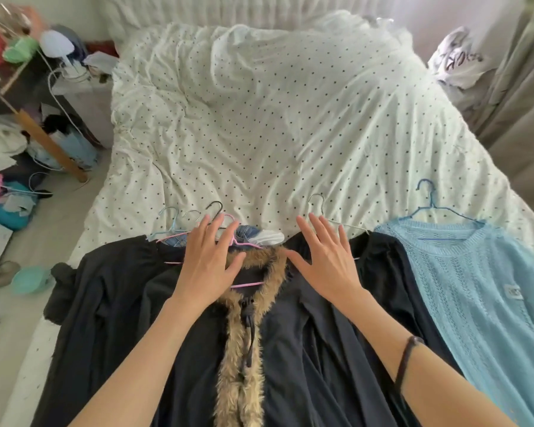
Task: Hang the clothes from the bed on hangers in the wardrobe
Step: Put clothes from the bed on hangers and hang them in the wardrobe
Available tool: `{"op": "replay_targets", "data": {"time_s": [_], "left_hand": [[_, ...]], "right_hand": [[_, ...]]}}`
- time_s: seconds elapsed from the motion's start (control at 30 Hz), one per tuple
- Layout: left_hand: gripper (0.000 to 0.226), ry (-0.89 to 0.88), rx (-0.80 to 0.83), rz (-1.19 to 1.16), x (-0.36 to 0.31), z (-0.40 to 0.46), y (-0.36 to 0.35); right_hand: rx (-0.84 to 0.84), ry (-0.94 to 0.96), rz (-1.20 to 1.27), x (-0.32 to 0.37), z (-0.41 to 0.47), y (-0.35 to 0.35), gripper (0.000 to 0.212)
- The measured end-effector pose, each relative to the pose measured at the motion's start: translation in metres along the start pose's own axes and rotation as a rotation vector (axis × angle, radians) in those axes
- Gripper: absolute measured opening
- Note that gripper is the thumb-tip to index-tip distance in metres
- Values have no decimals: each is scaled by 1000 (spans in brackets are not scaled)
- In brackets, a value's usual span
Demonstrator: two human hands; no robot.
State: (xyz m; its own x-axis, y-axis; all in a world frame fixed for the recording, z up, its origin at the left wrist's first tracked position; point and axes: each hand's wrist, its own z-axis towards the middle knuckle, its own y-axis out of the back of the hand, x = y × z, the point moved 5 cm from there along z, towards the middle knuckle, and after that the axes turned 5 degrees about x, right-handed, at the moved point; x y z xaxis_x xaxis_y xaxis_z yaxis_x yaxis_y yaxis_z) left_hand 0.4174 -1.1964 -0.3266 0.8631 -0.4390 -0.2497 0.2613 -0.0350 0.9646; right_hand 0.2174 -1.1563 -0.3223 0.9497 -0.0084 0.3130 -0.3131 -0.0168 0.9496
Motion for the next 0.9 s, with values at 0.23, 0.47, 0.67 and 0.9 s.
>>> {"op": "replay_targets", "data": {"time_s": [0.23, 0.47, 0.67, 0.9], "left_hand": [[59, -132, 11, -236, -118, -68, 33], [72, -449, 87, -215, -237, -103, 56], [60, -780, 51, -223, -388, -136, 77], [56, -1160, 74, -332, -574, -245, 73]], "right_hand": [[-165, -270, 70, -16, -159, 61, 75], [-343, -542, -75, -59, -326, 134, 68], [-518, -783, -228, -102, -478, 200, 64], [-598, -1091, -283, -135, -674, 251, 72]]}}
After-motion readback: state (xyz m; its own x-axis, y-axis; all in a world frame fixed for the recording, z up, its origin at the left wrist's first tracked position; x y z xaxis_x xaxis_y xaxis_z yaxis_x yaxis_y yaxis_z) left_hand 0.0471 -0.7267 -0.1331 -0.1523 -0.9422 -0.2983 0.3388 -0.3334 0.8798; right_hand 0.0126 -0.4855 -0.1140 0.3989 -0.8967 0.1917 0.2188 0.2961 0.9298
